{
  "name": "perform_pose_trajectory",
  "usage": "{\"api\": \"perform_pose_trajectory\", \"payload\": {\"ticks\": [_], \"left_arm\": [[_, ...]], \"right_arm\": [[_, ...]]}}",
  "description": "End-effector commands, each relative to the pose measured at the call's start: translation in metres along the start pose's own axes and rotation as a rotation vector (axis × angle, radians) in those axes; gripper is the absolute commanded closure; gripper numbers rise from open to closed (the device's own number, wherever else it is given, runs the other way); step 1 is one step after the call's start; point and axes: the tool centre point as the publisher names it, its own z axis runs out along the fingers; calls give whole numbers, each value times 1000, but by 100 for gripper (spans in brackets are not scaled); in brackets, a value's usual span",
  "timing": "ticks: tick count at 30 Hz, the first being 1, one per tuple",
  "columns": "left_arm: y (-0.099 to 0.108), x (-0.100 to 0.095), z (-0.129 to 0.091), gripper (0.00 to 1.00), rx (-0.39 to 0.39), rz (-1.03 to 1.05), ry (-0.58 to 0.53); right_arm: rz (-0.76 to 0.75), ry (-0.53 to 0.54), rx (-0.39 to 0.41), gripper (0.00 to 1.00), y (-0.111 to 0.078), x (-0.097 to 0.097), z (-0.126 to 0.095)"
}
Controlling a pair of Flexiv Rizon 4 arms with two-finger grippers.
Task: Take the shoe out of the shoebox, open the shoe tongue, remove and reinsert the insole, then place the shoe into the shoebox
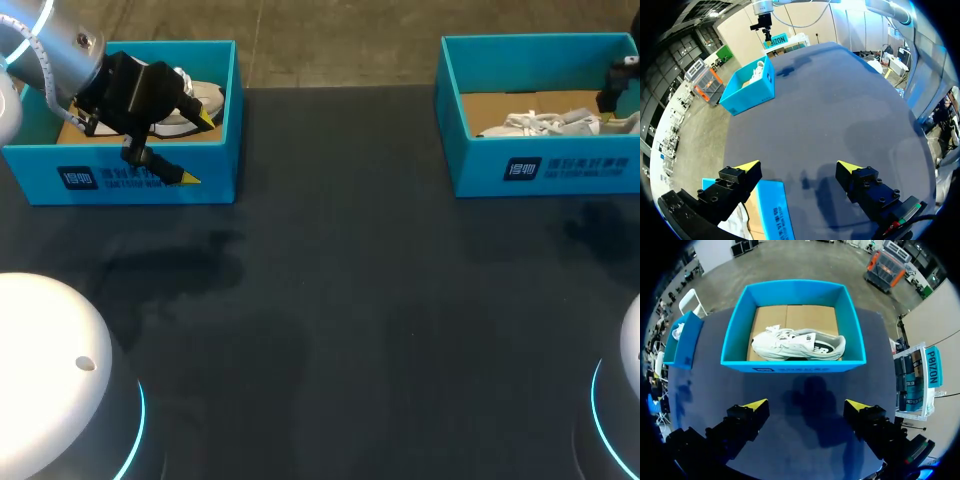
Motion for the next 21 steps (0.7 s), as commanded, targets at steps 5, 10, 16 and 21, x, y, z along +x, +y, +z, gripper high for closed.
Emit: {"api": "perform_pose_trajectory", "payload": {"ticks": [5, 10, 16, 21], "left_arm": [[9, -27, -9, 0, -91, -232, -22], [21, -48, -15, 0, -155, -339, -59], [37, -64, -20, 0, -208, -493, -121], [56, -78, -28, 0, -236, -553, -153]], "right_arm": [[0, 0, -8, 0, -2, 0, 0], [0, 0, -8, 0, -2, 0, 0], [0, 0, -8, 0, -2, 0, 0], [0, 0, -8, 0, -2, 0, 0]]}}
